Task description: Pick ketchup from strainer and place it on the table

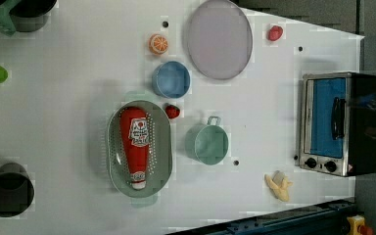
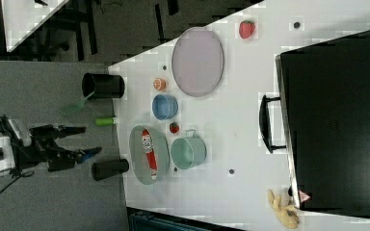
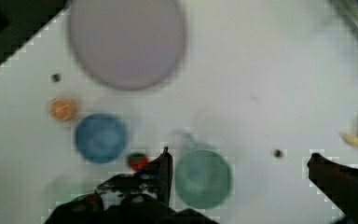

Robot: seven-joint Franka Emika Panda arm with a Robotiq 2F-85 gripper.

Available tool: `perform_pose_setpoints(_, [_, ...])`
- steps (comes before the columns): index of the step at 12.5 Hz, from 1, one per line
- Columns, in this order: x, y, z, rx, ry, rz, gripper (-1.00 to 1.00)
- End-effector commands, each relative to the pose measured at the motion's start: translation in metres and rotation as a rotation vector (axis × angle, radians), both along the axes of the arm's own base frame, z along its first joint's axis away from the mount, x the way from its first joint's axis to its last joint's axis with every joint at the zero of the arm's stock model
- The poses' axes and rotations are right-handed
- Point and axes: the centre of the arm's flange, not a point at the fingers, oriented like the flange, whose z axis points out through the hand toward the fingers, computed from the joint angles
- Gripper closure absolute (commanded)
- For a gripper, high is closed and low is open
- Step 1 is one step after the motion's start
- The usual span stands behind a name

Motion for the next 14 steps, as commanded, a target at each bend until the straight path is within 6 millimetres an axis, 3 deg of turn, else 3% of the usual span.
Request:
perform_pose_setpoints(1, [-0.003, 0.092, -0.054, -0.009, 0.075, 0.138, -1.00])
perform_pose_setpoints(5, [-0.023, 0.190, -0.101, 0.011, 0.109, 0.335, -1.00])
perform_pose_setpoints(8, [-0.046, 0.244, -0.149, 0.038, 0.158, 0.453, -1.00])
perform_pose_setpoints(11, [-0.063, 0.274, -0.202, 0.070, 0.134, 0.535, -1.00])
perform_pose_setpoints(14, [-0.070, 0.280, -0.256, 0.088, 0.050, 0.603, -1.00])
